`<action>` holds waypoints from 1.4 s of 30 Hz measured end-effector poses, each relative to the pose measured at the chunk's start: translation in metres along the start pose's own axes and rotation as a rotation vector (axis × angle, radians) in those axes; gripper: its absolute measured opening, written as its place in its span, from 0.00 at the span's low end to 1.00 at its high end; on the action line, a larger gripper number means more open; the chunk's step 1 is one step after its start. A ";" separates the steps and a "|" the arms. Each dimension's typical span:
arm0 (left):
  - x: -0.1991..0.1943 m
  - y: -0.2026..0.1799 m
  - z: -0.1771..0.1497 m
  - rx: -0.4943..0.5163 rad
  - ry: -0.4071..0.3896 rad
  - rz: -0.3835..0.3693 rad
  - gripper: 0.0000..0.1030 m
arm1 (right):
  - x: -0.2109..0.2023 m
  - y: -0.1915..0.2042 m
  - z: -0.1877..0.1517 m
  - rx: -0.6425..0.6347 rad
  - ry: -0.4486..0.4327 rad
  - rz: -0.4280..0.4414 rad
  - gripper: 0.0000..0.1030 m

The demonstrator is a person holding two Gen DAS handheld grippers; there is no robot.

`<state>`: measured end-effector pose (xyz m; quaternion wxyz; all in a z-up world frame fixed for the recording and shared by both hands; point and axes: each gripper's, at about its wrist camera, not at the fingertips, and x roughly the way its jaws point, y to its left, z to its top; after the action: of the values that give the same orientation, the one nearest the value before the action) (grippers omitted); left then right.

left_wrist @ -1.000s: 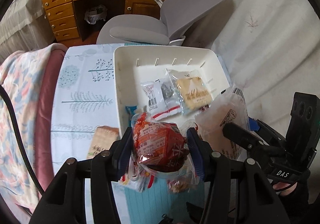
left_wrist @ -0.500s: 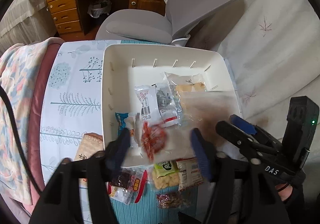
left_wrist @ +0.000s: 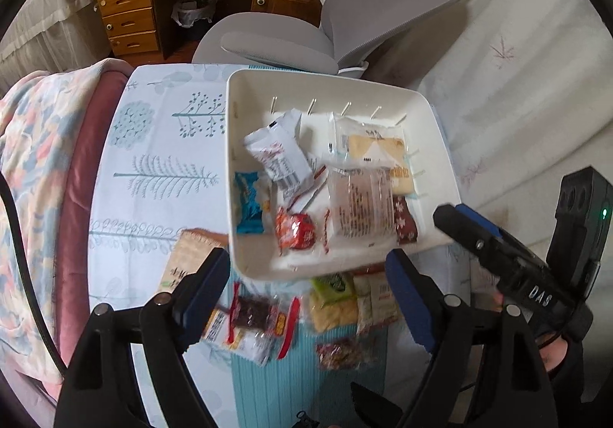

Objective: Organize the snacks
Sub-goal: 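Carry both snacks over the white basket and open both tools to release, then move the left tool to the brown paper biscuit bag and grasp it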

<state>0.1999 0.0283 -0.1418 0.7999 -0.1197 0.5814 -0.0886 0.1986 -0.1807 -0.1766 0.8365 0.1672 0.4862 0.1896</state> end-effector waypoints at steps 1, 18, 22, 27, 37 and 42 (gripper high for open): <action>-0.005 0.003 -0.005 0.005 0.001 -0.005 0.80 | -0.003 0.004 -0.003 0.012 -0.003 0.002 0.88; -0.068 0.054 -0.093 0.100 0.001 -0.044 0.80 | -0.036 0.076 -0.100 0.094 -0.039 -0.063 0.88; -0.070 0.062 -0.112 0.117 0.014 -0.034 0.80 | -0.041 0.085 -0.126 0.114 -0.029 -0.082 0.88; -0.067 0.071 -0.130 0.131 0.036 -0.028 0.80 | -0.046 0.089 -0.155 0.133 -0.022 -0.116 0.88; -0.028 0.077 -0.140 0.187 0.100 0.005 0.80 | -0.039 0.070 -0.210 0.156 0.050 -0.228 0.88; 0.000 0.078 -0.135 0.252 0.125 0.051 0.80 | -0.032 0.055 -0.227 0.185 0.079 -0.272 0.88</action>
<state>0.0718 0.0907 -0.2040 0.7727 0.0023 0.6172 -0.1481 -0.0237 -0.1266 -0.2340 0.8158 0.1686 0.5521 0.0354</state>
